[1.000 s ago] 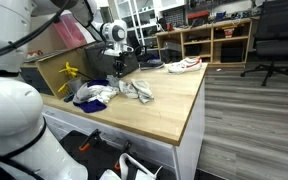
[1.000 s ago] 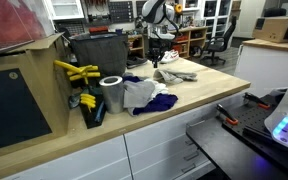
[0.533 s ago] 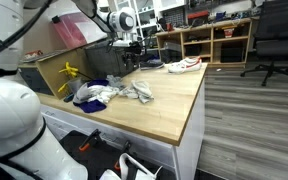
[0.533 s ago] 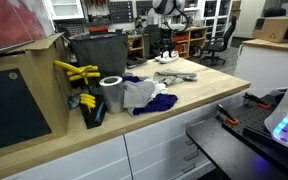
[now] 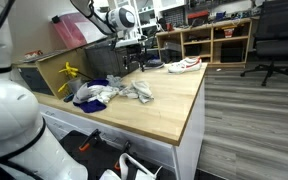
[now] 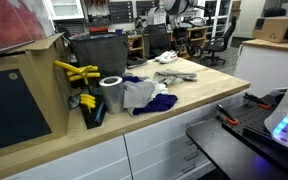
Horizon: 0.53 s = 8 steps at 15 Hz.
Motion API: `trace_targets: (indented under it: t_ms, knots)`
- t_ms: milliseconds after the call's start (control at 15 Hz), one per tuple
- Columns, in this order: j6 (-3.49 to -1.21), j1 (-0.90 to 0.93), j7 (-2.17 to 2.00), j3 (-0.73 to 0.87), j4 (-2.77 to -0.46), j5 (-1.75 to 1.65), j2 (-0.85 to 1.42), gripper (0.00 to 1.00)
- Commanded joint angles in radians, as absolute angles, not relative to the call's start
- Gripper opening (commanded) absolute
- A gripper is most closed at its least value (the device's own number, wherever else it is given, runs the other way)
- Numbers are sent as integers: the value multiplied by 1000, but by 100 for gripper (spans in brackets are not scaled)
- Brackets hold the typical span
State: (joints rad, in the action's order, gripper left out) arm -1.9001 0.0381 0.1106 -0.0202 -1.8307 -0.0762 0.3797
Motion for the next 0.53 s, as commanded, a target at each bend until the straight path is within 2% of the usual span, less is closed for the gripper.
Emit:
trace_targets:
  t_ms: [0,467]
  knots:
    - [-1889,38,204,-30,-1938,-150,335,100]
    - [-1898,41,187,-39,-1957,-170,364,100]
